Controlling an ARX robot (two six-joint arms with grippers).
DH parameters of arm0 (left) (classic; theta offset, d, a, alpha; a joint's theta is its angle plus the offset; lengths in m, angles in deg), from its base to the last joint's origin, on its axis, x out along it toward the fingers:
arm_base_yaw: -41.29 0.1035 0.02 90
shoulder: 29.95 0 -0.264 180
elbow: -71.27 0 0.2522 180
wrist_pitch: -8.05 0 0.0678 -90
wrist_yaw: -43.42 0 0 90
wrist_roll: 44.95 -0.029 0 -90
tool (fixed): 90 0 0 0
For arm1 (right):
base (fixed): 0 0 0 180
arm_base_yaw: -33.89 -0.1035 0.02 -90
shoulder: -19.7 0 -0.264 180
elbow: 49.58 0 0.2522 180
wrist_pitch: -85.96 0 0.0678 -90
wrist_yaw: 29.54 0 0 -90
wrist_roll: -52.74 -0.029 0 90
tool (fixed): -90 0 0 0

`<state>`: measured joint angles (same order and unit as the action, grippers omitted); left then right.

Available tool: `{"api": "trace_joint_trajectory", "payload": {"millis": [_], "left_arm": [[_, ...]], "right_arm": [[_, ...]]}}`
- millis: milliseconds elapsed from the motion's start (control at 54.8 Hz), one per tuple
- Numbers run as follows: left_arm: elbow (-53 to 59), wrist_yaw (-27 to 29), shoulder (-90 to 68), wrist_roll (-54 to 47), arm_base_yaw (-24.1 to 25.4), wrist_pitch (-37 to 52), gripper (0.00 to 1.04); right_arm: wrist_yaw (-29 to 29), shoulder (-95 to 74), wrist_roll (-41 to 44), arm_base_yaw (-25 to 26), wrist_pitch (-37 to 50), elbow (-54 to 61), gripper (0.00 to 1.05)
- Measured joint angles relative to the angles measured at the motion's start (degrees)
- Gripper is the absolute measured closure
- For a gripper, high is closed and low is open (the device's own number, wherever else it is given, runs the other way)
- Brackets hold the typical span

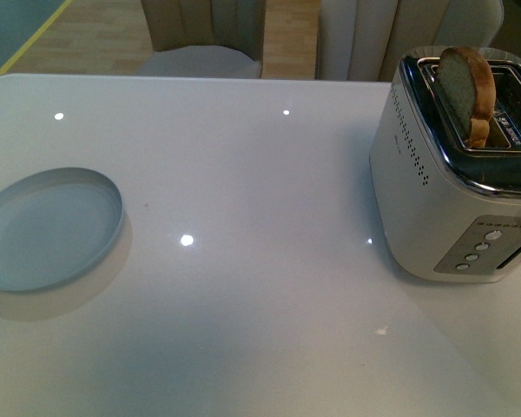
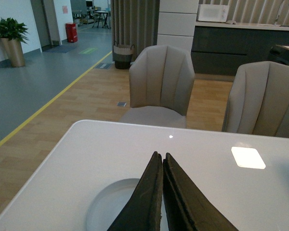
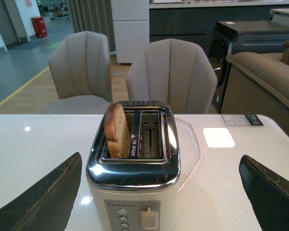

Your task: Left arm holds plate, right arm toasts bread

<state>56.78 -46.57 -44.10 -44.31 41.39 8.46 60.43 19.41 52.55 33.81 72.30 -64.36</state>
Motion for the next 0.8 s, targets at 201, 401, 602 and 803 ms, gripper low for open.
{"api": "trace_joint_trajectory", "payload": {"millis": [201, 401, 602, 803], "left_arm": [[0.0, 0.0, 3.0, 0.0, 0.0, -3.0, 1.02], [0.0, 0.0, 11.9, 0.0, 0.0, -13.4, 1.02], [0.0, 0.0, 13.7, 0.0, 0.0, -14.1, 1.02], [0.0, 0.0, 13.8, 0.0, 0.0, -14.1, 1.02]], "right_arm": [[0.0, 0.0, 0.0, 0.0, 0.0, 0.0, 0.09], [0.0, 0.0, 0.0, 0.0, 0.0, 0.0, 0.09], [0.0, 0.0, 0.0, 0.0, 0.0, 0.0, 0.09], [0.0, 0.0, 0.0, 0.0, 0.0, 0.0, 0.09]]}}
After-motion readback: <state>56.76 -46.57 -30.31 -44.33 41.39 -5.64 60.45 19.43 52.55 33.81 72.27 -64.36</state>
